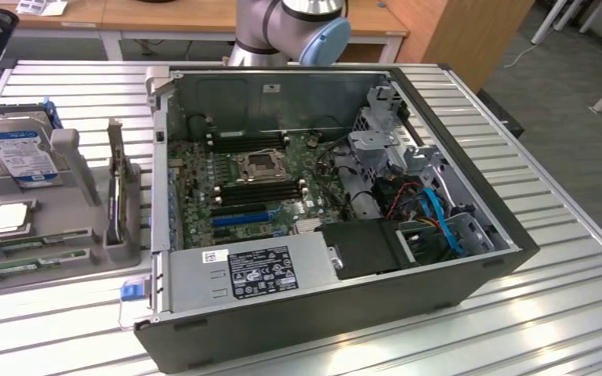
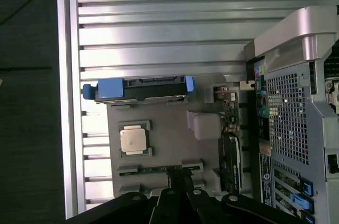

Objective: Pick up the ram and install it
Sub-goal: 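Reach for the ram, then pick up the ram and move it above insertion slot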

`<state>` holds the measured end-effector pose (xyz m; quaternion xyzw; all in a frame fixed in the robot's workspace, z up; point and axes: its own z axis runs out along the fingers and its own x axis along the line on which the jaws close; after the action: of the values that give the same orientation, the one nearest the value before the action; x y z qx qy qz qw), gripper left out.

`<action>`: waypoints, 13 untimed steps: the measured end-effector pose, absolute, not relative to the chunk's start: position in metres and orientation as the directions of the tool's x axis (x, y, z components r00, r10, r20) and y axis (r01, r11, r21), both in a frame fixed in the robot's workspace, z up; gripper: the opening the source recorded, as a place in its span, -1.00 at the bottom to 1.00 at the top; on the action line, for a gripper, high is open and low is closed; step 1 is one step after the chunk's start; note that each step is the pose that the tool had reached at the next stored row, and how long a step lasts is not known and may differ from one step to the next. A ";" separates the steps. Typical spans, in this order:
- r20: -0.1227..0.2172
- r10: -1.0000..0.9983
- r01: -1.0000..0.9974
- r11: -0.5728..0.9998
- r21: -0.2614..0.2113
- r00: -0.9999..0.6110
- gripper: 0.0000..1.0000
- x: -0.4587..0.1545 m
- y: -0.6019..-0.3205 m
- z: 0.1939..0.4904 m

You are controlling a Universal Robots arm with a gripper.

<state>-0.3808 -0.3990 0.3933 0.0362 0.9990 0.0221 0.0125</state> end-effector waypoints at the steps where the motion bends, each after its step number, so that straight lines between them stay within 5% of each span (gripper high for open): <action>1: -0.023 0.073 0.072 0.996 0.045 -0.997 -0.79 -0.381 -0.399 0.393; 13: -0.023 0.073 0.072 0.996 0.045 -0.997 -0.77 -0.381 -0.399 0.393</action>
<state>-0.3808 -0.3991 0.3933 0.0362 0.9990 0.0221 0.0125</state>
